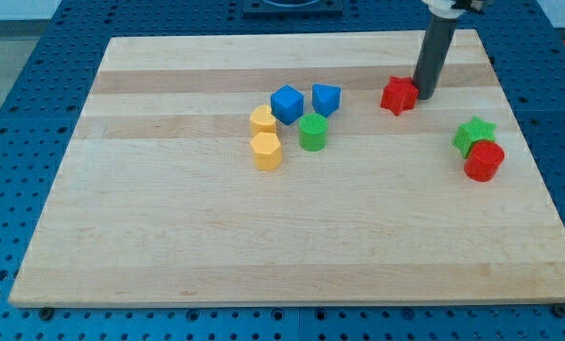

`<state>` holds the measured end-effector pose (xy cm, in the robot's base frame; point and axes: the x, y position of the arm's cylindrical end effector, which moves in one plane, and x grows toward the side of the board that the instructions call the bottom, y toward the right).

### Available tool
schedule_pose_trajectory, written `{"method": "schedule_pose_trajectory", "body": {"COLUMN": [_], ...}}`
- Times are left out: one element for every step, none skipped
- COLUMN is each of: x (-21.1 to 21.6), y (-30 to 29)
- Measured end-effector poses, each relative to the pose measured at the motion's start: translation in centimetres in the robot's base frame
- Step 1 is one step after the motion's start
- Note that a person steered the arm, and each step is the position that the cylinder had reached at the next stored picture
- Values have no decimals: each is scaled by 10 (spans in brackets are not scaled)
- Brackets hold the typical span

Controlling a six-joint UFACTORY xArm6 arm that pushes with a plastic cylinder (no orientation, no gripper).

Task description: Move the red star towards the green circle

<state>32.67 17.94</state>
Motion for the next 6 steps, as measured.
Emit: {"method": "schedule_pose_trajectory", "body": {"x": [-8, -4, 11, 18, 22, 22], "y": [-3, -10, -20, -35, -46, -48]}}
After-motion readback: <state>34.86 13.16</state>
